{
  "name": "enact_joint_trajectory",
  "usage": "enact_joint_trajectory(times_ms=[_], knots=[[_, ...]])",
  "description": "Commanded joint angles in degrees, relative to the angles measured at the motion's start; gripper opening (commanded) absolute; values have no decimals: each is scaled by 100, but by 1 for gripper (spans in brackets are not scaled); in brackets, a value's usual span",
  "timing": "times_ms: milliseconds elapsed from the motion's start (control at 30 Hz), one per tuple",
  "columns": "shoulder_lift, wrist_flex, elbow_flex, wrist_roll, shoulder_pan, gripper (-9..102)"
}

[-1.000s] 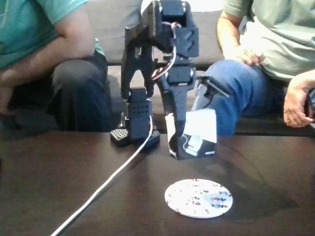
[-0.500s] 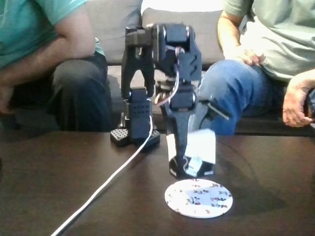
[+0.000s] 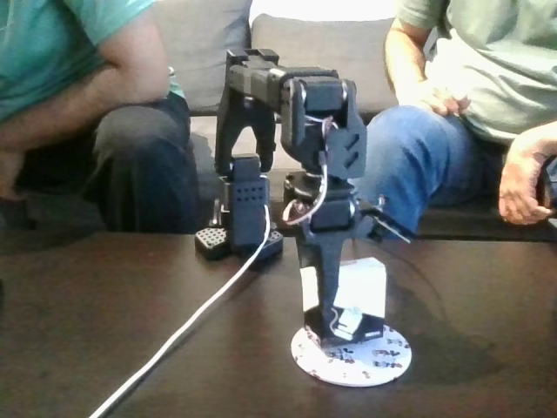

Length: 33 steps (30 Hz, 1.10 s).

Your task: Grasp a servo box and put it on the zirlivani.

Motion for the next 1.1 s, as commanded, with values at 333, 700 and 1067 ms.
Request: enact_joint_trajectory(times_ms=[333,700,1067], knots=[[0,-158,-70,123,9,10],[26,-79,-53,114,0,32],[53,-62,9,105,-18,32]])
